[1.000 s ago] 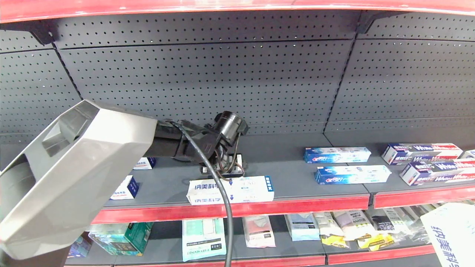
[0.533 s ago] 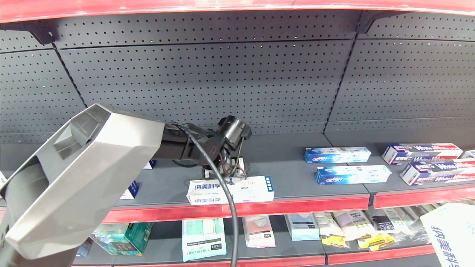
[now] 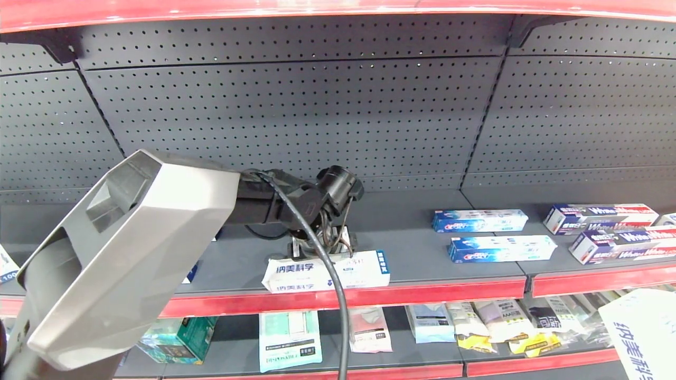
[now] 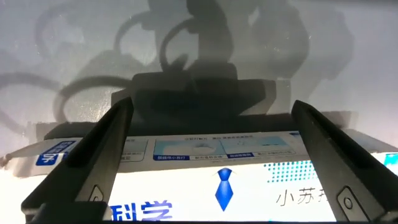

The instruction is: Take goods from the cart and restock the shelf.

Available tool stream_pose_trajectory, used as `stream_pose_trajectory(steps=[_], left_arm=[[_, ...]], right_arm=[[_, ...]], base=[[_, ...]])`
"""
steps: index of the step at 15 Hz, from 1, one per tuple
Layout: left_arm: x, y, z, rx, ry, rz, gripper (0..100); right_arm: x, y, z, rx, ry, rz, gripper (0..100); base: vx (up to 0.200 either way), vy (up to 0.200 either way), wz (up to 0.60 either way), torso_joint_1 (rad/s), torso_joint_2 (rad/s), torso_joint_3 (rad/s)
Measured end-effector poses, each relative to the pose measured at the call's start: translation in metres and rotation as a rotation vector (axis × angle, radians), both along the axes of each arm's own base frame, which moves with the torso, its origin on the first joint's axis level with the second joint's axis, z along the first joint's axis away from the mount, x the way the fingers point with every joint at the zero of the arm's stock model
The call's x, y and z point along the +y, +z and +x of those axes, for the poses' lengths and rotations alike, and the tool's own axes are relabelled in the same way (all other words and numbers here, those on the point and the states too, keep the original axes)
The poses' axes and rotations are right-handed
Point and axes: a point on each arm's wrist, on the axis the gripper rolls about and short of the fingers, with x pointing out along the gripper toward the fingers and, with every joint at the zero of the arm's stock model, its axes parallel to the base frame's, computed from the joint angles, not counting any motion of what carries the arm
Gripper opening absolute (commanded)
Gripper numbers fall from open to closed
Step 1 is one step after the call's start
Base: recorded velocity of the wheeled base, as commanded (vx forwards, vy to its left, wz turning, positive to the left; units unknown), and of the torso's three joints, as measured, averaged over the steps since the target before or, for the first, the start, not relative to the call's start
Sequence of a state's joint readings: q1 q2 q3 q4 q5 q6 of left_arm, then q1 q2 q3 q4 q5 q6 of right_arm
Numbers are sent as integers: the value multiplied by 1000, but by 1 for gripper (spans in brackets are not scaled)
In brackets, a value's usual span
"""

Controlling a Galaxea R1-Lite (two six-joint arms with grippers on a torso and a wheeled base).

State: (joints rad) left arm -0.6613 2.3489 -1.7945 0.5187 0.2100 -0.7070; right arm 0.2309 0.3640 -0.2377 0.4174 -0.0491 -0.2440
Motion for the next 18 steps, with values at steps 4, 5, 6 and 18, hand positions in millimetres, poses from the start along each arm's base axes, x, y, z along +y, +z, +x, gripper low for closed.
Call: stream_pose_trajectory(steps=[4, 5, 6, 18], left_arm=[[1, -4, -3, 14, -1, 16, 100], [2, -7, -4, 23, 0, 25, 100], [4, -9, -6, 28, 3, 35, 100], [11, 14, 22, -147, 79, -97, 100]], right_arm=[[0, 0, -1, -6, 0, 1, 0], [0, 0, -1, -7, 0, 2, 0], [0, 0, -1, -8, 0, 2, 0], [0, 0, 0, -3, 1, 1, 0]], base=[[0, 0, 0, 0, 0, 0], [0, 0, 0, 0, 0, 0], [0, 0, 0, 0, 0, 0], [0, 0, 0, 0, 0, 0]])
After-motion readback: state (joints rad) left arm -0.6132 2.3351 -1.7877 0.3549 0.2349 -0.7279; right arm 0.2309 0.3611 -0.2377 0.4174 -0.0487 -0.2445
